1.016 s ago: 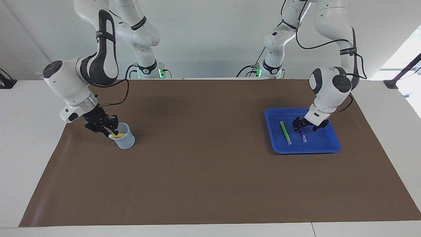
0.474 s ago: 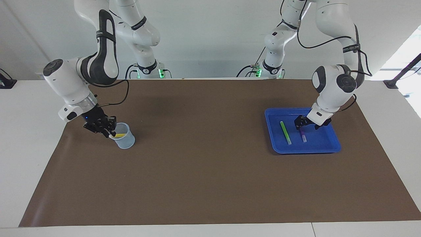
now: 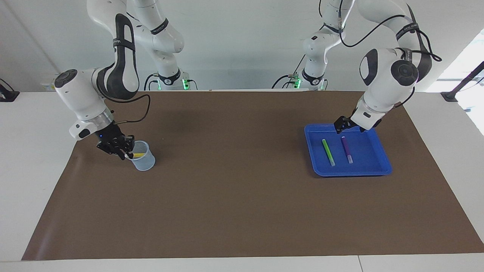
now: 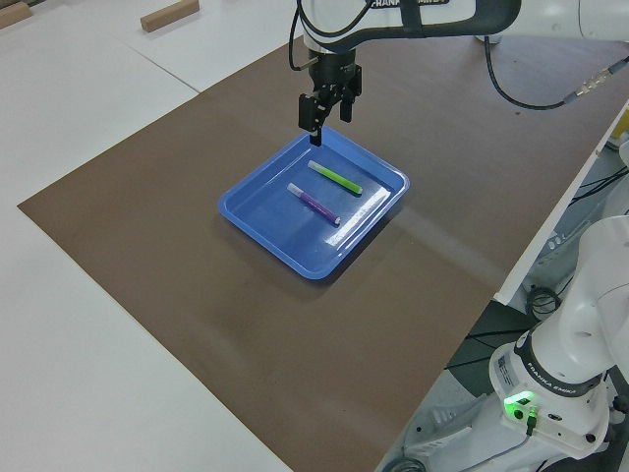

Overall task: Right arm passes pens to left for tray arrangement
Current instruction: 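Hold the left gripper over the tray while the right gripper grasps the yellow pen, then lift the yellow pen from the cup and carry it toward the left gripper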

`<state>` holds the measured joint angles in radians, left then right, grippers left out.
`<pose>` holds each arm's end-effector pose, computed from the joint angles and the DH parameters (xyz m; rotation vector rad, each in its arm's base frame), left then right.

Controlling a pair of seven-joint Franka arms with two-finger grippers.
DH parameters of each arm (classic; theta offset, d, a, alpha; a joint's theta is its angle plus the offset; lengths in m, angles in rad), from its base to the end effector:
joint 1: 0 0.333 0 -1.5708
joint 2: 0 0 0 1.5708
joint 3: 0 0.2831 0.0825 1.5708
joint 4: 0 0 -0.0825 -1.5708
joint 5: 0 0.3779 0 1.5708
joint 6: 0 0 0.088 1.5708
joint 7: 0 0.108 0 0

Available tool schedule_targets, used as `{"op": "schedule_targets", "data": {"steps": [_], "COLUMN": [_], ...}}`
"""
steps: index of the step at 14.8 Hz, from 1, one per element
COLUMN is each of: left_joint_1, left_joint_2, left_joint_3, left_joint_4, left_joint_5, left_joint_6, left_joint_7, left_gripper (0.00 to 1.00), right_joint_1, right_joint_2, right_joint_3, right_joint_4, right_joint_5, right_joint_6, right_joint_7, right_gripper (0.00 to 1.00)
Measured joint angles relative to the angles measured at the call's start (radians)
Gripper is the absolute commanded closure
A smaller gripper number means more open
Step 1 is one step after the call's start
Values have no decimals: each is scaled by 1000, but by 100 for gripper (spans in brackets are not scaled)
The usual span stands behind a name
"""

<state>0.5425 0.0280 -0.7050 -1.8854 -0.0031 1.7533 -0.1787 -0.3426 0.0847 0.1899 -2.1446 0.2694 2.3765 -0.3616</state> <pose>0.5361 -0.0860 0.4474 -3.1269 -0.0247 0.2425 0.5525 -0.0826 0.3494 -2.9553 -0.0382 -0.2920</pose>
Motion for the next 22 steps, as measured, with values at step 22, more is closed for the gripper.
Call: {"op": "schedule_targets", "data": {"steps": [22], "left_joint_1": [-28], "left_joint_2": [-394], "left_joint_3": [5], "left_joint_4": [-8], "left_joint_5": [-464], "left_joint_6": [-206], "left_joint_7": [-467], "left_gripper": [0], "right_joint_1": [56], "right_joint_2": [-224], "right_joint_3": [14], "right_joint_4": [108], "right_joint_5": [4], "right_joint_6": [-304], "right_joint_7": [255], "right_gripper": [100]}}
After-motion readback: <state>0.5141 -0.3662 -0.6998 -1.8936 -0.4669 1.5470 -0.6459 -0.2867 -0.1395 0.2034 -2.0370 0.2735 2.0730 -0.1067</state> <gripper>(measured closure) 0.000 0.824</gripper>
